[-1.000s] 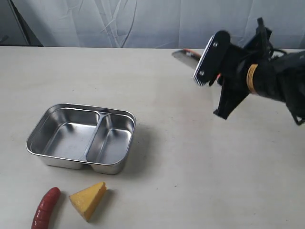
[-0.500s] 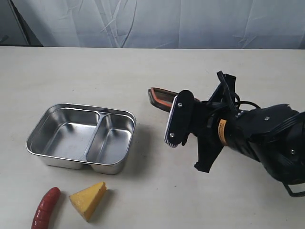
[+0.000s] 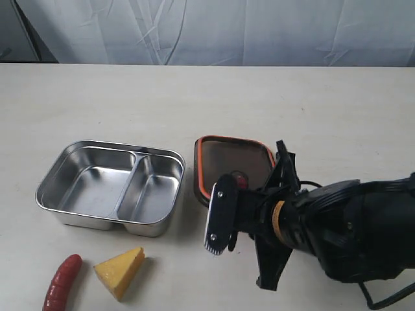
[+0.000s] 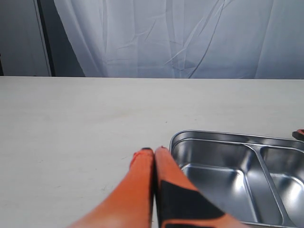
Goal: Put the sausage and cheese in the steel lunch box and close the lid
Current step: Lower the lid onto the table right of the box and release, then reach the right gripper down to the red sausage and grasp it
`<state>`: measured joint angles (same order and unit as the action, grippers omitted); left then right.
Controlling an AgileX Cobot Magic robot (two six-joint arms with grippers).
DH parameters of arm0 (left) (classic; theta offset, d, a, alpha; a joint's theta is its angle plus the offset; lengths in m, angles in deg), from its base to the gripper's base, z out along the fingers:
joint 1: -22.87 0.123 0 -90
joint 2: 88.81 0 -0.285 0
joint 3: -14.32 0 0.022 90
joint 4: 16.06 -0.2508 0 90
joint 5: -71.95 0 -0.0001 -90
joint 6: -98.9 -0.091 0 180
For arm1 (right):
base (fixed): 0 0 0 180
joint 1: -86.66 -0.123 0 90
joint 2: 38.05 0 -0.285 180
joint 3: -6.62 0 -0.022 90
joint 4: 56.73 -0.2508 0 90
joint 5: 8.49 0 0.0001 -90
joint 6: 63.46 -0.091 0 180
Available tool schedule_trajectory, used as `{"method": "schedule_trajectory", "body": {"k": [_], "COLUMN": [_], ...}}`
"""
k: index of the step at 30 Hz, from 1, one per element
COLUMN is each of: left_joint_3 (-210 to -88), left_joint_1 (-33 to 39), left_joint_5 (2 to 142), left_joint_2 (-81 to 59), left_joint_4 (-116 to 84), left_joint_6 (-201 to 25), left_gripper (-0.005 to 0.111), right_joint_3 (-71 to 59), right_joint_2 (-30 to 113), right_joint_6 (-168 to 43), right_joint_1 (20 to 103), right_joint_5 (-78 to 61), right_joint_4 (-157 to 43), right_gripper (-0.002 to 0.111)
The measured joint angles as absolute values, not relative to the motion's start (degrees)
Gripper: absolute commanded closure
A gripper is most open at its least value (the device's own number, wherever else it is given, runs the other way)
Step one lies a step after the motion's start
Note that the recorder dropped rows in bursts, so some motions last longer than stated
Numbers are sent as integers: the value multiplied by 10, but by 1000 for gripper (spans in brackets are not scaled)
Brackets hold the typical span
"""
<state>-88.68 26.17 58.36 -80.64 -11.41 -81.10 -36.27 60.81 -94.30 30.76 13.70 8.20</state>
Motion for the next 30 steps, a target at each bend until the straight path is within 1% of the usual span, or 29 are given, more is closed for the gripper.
{"method": "schedule_trajectory", "body": {"k": [2,3,4,5,7,10,11,16,18,20,21,22,23,26,29,30], "left_joint_3": [-887,-887,-887,-887,-887,-887,-887,-887,-887,-887,-887,-887,-887,-887,-887,-887], "left_joint_1": [262,262,262,262,262,262,262,262,262,262,262,262,262,262,262,262], "left_joint_5": [584,584,584,584,584,584,584,584,584,584,584,584,584,584,584,584], "left_joint_2": [-806,-806,-806,-806,-806,-806,-806,-806,-806,-806,-806,-806,-806,-806,-806,-806], "left_joint_4": [-114,-114,-114,-114,-114,-114,-114,-114,-114,-114,-114,-114,-114,-114,-114,-114], "left_joint_6": [-811,-811,-811,-811,-811,-811,-811,-811,-811,-811,-811,-811,-811,-811,-811,-811], "left_gripper": [107,107,107,107,107,107,107,107,107,107,107,107,107,107,107,107], "right_joint_3": [-363,-363,-363,-363,-363,-363,-363,-364,-349,-321,-302,-295,-279,-245,-204,-187], "right_joint_2": [620,622,624,624,624,625,625,625,625,612,596,590,577,581,620,636], "right_joint_6": [-938,-936,-935,-935,-934,-934,-934,-934,-934,-932,-910,-897,-854,-773,-755,-751], "right_joint_1": [298,295,293,292,292,291,291,291,291,279,260,246,218,170,155,154], "right_joint_5": [137,138,139,139,140,142,140,146,169,199,202,195,152,39,26,16], "right_joint_4": [74,71,70,69,66,55,51,31,10,-9,-22,-26,-29,-28,-14,-11], "right_gripper": [109,107,103,99,84,64,62,61,61,61,61,61,61,61,61,64]}}
